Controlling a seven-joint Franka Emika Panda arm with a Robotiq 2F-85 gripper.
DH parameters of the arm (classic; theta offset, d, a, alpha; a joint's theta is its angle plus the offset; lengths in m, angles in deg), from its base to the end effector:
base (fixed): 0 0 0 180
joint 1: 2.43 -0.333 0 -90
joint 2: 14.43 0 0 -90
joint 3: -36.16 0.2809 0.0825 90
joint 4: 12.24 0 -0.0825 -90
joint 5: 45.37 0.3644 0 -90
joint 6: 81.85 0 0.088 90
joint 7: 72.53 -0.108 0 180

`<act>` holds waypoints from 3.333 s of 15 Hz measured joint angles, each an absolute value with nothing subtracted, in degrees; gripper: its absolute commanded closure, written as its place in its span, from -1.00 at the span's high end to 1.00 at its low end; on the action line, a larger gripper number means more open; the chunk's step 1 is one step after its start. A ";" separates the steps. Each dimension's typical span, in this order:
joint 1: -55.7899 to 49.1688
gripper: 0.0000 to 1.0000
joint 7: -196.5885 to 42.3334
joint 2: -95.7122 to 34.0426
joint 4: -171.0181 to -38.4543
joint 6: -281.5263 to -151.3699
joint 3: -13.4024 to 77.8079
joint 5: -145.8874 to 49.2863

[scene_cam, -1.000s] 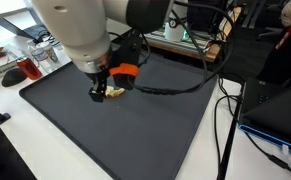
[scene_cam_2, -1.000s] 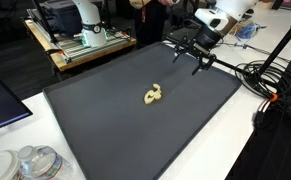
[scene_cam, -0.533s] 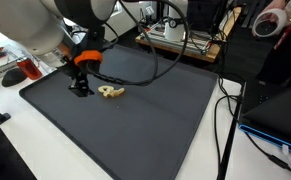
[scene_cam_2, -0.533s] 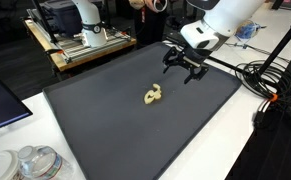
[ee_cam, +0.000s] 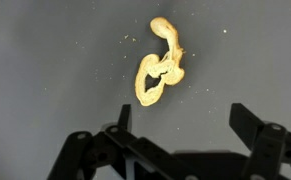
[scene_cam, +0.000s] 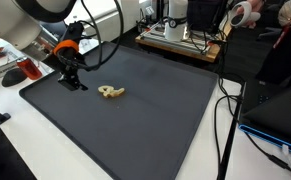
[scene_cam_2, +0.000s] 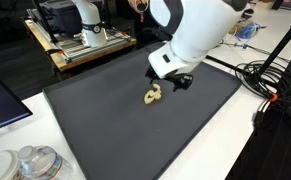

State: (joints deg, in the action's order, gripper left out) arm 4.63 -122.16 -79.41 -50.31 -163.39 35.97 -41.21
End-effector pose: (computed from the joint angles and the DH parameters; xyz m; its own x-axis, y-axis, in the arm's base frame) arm 0.7010 -0.0793 0.2427 0.4919 -0.8213 -0.2888 -0.7951 -0.5589 0.2353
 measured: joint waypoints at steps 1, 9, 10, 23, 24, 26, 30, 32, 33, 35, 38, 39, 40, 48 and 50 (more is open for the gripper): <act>5.92 1.00 -120.95 -79.81 -50.01 -163.39 36.57 -40.28; 14.86 1.00 -108.82 -82.42 -49.51 -165.27 41.97 -33.32; 15.93 1.00 -106.86 -82.74 -49.51 -166.06 42.71 -32.40; 23.59 1.00 -80.68 -80.07 -62.02 -182.59 44.94 -30.81; 23.97 1.00 -79.50 -78.96 -64.38 -183.80 44.97 -30.81; 24.80 1.00 -77.63 -76.59 -69.10 -186.55 45.15 -30.53; 26.51 1.00 -75.46 -71.45 -78.82 -193.52 45.59 -27.86; 27.37 1.00 -74.13 -68.72 -83.86 -196.61 45.93 -26.15; 27.81 1.00 -73.23 -67.34 -86.48 -198.05 46.13 -25.15; 28.48 1.00 -70.68 -64.57 -91.69 -200.69 46.33 -21.62; 28.75 1.00 -64.41 -60.19 -99.71 -204.19 45.70 -13.27; 28.87 1.00 -62.41 -58.82 -102.17 -205.11 45.64 -10.86; 28.95 1.00 -60.13 -57.31 -104.91 -205.94 45.50 -8.24; 28.29 1.00 -39.02 -44.04 -128.42 -207.64 41.46 11.26; 26.88 1.00 -34.72 -40.00 -134.66 -207.65 39.33 15.10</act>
